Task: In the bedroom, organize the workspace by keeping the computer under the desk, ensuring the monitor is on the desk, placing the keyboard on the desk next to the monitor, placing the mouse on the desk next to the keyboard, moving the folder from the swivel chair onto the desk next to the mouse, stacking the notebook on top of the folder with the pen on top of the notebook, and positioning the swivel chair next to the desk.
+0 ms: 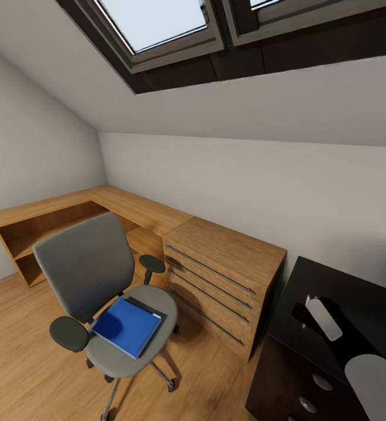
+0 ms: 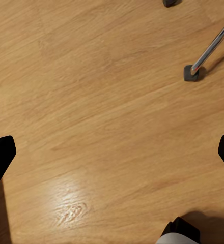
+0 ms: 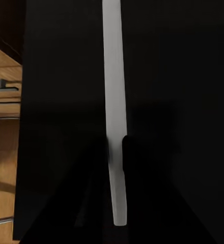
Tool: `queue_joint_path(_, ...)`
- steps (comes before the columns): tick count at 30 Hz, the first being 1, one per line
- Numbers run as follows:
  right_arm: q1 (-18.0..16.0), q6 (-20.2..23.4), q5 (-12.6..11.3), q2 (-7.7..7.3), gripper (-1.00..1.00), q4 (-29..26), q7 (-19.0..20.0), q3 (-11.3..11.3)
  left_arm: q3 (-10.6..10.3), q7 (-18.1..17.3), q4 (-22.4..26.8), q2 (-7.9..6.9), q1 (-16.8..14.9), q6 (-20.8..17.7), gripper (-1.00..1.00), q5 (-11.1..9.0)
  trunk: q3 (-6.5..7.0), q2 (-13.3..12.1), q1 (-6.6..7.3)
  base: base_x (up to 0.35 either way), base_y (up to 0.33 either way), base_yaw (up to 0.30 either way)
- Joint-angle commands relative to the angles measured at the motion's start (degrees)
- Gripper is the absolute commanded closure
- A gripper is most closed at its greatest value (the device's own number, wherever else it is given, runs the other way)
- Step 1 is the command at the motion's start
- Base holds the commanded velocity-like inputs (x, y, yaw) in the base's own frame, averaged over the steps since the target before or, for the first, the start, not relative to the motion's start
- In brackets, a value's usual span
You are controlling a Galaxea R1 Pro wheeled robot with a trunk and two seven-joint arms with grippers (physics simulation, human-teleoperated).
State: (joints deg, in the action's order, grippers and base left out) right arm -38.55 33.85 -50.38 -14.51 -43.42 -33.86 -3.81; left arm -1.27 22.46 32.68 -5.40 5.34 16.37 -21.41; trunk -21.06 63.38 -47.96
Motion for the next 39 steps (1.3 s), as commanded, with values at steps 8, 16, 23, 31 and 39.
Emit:
queue_joint_path(8, -0.03, -1.13, 0.73, -0.05, 1.0, 0.17, 0.18, -0.24, -0.14, 0.13, 0.11, -0.05, 0.02, 0.15, -1.0, -0.44, -0.06, 0.04, -0.01, 0.0, 0.0, 0.0)
queue_joint_path(16, -1.75, -2.51, 0.89, 0.01, 1.0, 4.62, 1.59, -0.27, -0.14, 0.13, 0.11, -0.05, 0.02, 0.15, -1.0, -0.45, -0.06, 0.04, -0.01, 0.0, 0.0, 0.0)
queue_joint_path(23, -2.04, -4.46, 0.98, 0.01, 1.0, 6.8, 2.1, -0.31, -0.14, 0.13, 0.11, -0.05, 0.02, 0.15, -1.0, -0.46, -0.06, 0.04, -0.01, 0.0, 0.0, 0.0)
queue_joint_path(31, -2.58, -4.66, 0.99, 0.01, 1.0, 8.24, 2.09, -0.32, -0.14, 0.13, 0.11, -0.05, 0.02, 0.15, -1.0, -0.47, -0.06, 0.04, -0.01, 0.0, 0.0, 0.0)
queue_joint_path(39, -3.06, -4.39, 0.85, 0.01, 1.0, 9.04, 2.05, -0.3, -0.14, 0.13, 0.11, -0.05, 0.02, 0.15, -1.0, -0.44, -0.06, 0.04, -0.01, 0.0, 0.0, 0.0)
